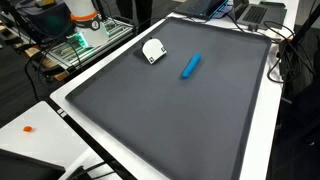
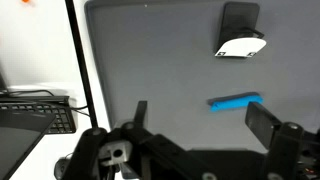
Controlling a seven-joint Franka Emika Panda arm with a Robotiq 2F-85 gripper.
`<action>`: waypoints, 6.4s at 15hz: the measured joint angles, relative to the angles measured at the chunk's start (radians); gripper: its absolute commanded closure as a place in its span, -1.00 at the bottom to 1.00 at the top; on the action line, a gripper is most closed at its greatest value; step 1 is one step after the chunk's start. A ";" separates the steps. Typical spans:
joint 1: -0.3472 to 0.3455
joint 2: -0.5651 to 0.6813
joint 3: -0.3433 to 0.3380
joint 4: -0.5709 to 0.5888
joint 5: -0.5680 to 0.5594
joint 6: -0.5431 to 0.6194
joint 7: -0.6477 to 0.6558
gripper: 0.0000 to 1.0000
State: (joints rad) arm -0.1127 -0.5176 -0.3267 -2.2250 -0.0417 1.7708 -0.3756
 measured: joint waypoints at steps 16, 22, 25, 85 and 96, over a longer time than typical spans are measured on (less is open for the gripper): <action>0.018 0.021 0.149 -0.126 0.200 -0.031 0.250 -1.00; 0.017 0.053 0.233 -0.232 0.342 -0.020 0.540 -1.00; 0.017 0.064 0.269 -0.285 0.399 0.034 0.689 -1.00; 0.128 0.513 0.448 -0.495 0.293 1.045 1.682 0.47; 0.140 0.543 0.431 -0.477 0.293 1.054 1.729 0.98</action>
State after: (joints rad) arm 0.0278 0.0250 0.1040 -2.7017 0.2510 2.8250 1.3530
